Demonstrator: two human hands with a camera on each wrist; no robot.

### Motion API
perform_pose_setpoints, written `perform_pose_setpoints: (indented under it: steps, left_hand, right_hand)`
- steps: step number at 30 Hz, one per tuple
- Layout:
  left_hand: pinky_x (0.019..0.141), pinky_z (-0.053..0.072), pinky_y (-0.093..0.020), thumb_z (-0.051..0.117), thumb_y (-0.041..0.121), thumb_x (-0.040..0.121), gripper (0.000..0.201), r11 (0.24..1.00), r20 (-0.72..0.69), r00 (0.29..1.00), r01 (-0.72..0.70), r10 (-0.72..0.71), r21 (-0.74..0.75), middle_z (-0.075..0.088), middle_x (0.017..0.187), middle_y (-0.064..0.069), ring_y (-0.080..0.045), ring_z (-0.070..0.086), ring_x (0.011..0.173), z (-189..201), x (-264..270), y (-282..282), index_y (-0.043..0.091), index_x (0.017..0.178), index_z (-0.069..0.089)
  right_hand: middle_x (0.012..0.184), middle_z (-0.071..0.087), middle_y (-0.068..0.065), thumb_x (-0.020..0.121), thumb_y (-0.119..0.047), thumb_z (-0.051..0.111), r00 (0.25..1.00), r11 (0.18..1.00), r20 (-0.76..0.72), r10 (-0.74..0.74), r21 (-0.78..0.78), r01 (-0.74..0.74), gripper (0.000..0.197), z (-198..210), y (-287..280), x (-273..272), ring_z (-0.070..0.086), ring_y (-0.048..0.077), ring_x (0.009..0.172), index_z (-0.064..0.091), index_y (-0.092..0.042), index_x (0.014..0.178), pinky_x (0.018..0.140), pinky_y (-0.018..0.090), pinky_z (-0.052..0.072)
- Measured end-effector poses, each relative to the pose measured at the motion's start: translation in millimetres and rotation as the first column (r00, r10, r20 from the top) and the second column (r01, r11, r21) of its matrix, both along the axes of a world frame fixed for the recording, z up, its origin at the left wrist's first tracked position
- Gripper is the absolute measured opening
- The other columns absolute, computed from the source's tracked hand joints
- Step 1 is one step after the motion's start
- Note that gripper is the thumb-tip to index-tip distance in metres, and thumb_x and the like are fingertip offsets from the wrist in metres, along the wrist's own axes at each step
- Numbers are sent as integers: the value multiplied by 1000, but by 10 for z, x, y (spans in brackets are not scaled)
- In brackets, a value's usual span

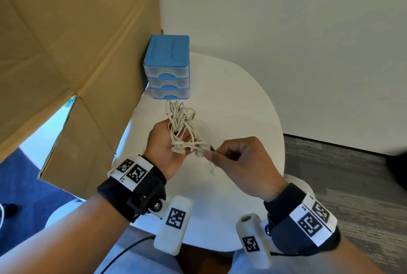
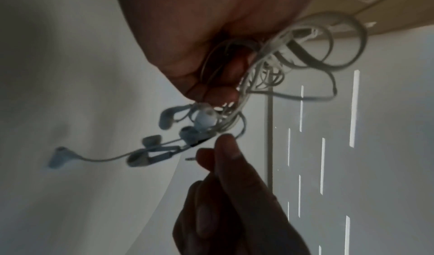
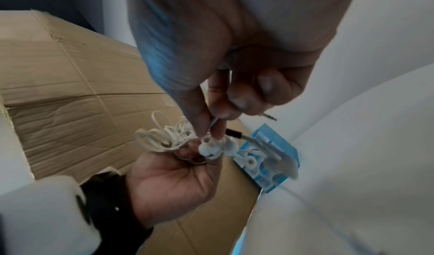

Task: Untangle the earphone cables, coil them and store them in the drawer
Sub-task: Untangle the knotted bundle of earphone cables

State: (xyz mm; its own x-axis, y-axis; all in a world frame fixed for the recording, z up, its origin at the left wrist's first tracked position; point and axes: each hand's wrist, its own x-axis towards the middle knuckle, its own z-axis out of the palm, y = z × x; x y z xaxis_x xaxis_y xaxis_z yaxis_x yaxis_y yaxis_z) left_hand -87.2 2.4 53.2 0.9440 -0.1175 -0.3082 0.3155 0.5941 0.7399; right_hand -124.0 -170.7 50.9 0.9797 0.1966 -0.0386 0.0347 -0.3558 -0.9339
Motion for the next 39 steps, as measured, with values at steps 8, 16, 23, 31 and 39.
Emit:
perform_pose_setpoints:
  steps: [8,16,23,31,39]
  left_hand:
    - [42,40,-18,39,23,92,29,991,-59,990,-132,131,-21,37,51,1,-13,36,42,16,88,75,11,73,58]
    - [46,34,-22,40,24,84,43,995,-47,996,-82,80,-52,43,44,2,-13,41,39,102,4,-43,15,45,57]
    - [43,39,-21,43,22,81,34,989,-15,994,-111,111,-96,43,46,0,-15,45,39,150,2,-65,15,49,50]
    - [47,34,-23,47,30,71,20,976,-40,998,-61,54,-211,34,54,-1,-16,33,43,181,0,28,15,58,44]
    - [42,31,-15,25,23,94,52,951,-86,992,-117,97,-285,33,40,0,-14,30,32,167,38,107,16,43,38]
  right_hand:
    - [108,59,-14,85,-37,72,969,978,242,-49,-186,96,24,-32,42,5,53,5,103,65,-25,65,82,17,40]
    - [46,49,-1,85,-29,71,977,993,200,-76,-74,92,37,-49,290,-62,39,11,45,53,-13,57,49,30,38]
    - [38,34,-9,82,-32,73,935,965,302,-183,-129,230,33,-79,476,-87,30,13,38,53,-22,57,47,23,26]
    - [48,44,-13,88,-39,62,843,959,518,-144,-139,248,29,-138,589,-99,41,9,43,60,-22,65,44,29,41]
    - [67,67,-22,88,-18,71,975,985,188,-122,147,94,10,-137,556,-171,61,2,62,77,-23,82,58,9,40]
